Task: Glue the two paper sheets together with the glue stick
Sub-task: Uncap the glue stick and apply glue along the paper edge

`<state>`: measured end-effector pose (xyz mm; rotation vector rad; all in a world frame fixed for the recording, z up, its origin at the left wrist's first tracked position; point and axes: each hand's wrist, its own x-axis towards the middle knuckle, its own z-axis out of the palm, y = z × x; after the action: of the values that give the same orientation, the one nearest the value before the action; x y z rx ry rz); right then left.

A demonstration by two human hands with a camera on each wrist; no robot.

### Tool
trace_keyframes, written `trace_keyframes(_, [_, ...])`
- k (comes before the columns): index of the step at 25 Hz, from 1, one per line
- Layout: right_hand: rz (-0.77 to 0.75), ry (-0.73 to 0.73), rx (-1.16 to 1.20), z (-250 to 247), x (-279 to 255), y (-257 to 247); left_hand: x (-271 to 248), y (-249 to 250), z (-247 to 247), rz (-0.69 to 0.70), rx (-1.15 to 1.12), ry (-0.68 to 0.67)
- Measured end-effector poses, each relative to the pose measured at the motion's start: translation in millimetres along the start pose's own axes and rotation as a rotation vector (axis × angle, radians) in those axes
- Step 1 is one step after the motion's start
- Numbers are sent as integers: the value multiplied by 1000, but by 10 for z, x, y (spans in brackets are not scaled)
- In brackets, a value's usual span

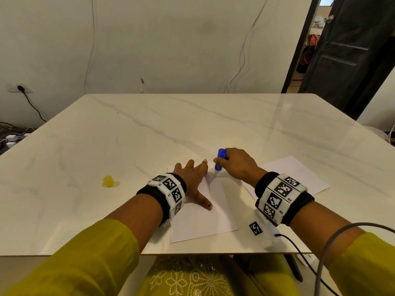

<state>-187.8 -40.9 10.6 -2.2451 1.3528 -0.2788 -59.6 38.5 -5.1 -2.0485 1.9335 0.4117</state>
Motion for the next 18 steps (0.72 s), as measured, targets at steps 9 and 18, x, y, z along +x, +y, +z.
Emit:
trace_keyframes(9, [-21, -27, -35, 8, -226, 31, 46, -14, 41, 0, 8, 7])
trace_keyframes(18, [-18, -38, -97, -5, -380, 23, 71, -38, 58, 3, -6, 2])
